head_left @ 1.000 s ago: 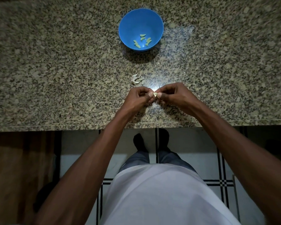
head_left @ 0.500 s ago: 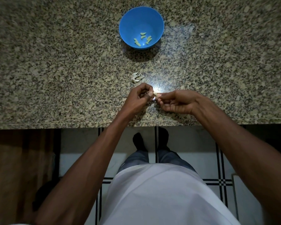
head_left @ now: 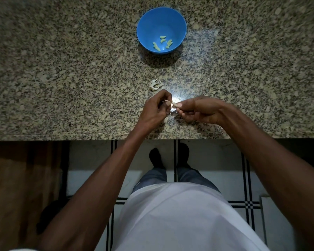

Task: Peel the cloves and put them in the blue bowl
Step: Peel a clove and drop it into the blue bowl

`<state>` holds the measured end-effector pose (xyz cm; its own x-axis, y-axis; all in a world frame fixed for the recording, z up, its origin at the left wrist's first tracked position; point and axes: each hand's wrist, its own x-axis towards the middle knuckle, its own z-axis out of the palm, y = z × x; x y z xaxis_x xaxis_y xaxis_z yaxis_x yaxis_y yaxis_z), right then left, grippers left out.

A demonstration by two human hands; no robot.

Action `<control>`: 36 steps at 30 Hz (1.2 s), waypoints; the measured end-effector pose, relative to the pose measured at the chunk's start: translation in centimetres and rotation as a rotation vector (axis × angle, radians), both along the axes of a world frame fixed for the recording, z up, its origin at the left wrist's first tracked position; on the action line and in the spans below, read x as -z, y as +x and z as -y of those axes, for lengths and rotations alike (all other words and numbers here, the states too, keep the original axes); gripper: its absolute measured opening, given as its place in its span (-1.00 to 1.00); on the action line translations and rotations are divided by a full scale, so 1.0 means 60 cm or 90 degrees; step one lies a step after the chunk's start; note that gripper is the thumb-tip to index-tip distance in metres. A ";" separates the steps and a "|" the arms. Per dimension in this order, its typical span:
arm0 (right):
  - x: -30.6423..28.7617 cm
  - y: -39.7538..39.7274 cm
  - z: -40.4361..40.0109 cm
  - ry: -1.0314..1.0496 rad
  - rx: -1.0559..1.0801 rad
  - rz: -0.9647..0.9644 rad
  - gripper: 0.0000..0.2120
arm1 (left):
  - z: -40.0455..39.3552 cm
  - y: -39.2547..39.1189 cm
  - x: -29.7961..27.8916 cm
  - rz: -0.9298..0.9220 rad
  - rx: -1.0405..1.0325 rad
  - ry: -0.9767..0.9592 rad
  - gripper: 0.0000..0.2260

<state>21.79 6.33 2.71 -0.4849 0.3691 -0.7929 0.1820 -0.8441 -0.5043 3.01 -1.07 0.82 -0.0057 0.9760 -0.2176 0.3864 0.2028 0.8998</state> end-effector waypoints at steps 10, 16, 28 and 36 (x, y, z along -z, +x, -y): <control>0.028 0.000 0.019 0.397 -0.012 0.166 -0.89 | 0.014 -0.016 0.007 0.067 -0.133 -0.084 -0.94; 0.037 0.001 0.010 0.458 -0.052 0.237 -0.90 | 0.022 -0.005 0.007 0.098 -0.177 -0.086 -0.84; 0.016 -0.021 -0.037 0.575 -0.071 0.334 -0.88 | 0.025 0.002 0.018 -0.208 -0.086 -0.009 -0.71; -0.001 -0.044 -0.132 0.649 -0.084 0.410 -0.80 | 0.033 -0.024 0.017 -0.184 -0.150 -0.005 -0.82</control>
<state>19.14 14.26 2.76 -0.1905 0.9417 -0.2772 0.6988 -0.0683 -0.7121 1.58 -3.04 -0.21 -0.2929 0.9389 -0.1809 0.5664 0.3228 0.7583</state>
